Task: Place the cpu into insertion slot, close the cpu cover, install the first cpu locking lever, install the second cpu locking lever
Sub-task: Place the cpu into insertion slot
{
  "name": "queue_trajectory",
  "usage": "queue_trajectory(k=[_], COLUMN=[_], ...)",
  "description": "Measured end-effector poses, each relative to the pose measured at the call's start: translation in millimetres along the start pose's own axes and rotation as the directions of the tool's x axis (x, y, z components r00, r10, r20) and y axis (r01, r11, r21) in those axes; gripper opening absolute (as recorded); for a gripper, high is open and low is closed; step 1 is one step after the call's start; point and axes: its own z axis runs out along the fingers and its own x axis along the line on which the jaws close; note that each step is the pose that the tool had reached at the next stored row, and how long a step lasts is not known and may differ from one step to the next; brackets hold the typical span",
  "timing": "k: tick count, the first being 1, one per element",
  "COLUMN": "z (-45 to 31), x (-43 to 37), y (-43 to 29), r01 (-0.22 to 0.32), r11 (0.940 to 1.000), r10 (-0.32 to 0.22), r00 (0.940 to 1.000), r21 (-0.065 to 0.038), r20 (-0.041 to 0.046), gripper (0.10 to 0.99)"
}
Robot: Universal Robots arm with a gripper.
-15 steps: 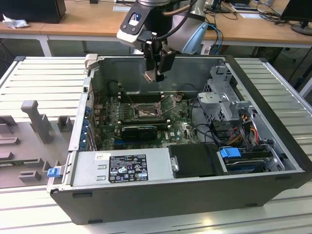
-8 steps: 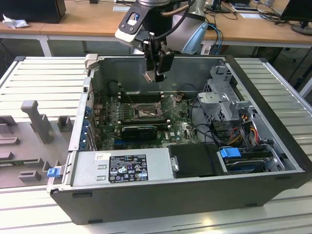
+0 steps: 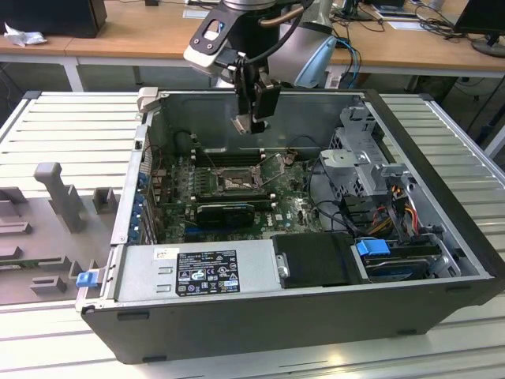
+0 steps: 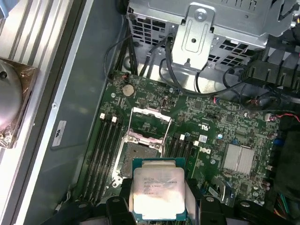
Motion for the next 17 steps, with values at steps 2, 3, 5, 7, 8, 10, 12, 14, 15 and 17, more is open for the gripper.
queue_trajectory(k=[2,3,5,7,8,10,12,14,15,17], z=[0.0,0.0,0.1,0.4,0.5,0.6,0.8,0.9,0.9,1.1], x=[0.0,0.0,0.0,0.0,0.0,0.0,0.0,0.0,0.0,0.0], y=[0.0,0.0,0.0,0.0,0.0,-0.1,-0.1,-0.1,-0.1,-0.1], r01=[-0.016,-0.023,-0.040,-0.070,-0.085,-0.119,-0.147,-0.164,-0.178,-0.196], r11=[0.9999,0.9997,0.9992,0.9976,0.9963,0.9929,0.9891,0.9864,0.9841,0.9806], r10=[0.016,0.023,0.040,0.070,0.085,0.119,0.147,0.164,0.178,0.196], r00=[0.9999,0.9997,0.9992,0.9976,0.9963,0.9929,0.9891,0.9863,0.9840,0.9804], r21=[0.000,0.000,-0.001,-0.002,-0.002,-0.003,-0.004,-0.004,-0.005,-0.005], r20=[0.0014,0.0020,0.0035,0.0059,0.0074,0.0104,0.0128,0.0143,0.0155,0.0170], gripper=[0.529,0.529,0.529,0.529,0.529,0.529,0.529,0.529,0.529,0.529])
